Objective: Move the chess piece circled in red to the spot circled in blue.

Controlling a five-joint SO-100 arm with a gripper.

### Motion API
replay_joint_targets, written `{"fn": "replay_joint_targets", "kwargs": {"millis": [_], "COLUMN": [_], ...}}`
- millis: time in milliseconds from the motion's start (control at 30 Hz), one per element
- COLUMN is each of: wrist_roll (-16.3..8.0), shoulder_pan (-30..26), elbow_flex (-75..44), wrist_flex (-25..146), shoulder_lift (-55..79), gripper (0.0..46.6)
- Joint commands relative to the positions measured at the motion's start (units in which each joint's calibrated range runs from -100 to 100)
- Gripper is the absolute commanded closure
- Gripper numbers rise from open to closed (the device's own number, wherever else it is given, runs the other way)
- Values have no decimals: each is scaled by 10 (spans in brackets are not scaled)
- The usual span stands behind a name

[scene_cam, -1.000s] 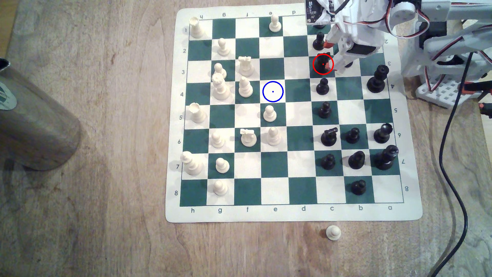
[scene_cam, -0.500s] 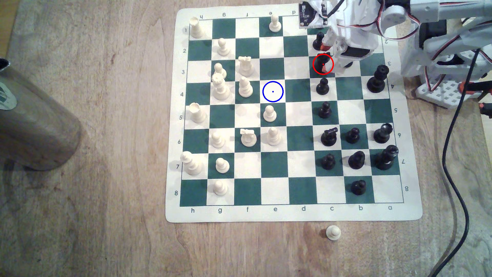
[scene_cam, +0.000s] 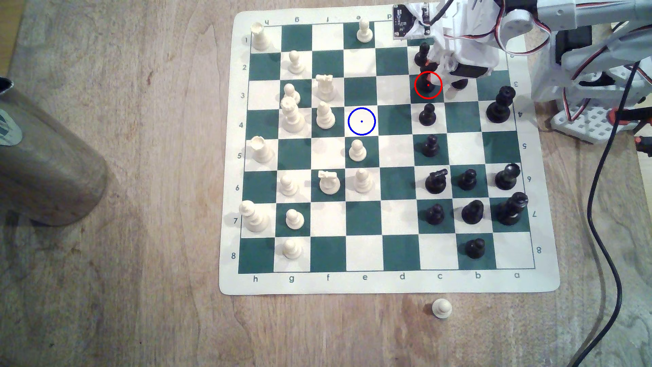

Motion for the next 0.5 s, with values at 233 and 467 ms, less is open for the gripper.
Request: {"fn": "replay_joint_targets", "kwargs": {"millis": [233,467], "wrist_roll": [-6,-11], "shoulder_pan": [-10,-13], "elbow_flex": [-17,-28], "wrist_flex": [-5,-3], "shoulder_lift": [-4,-12], "gripper": [464,464]}}
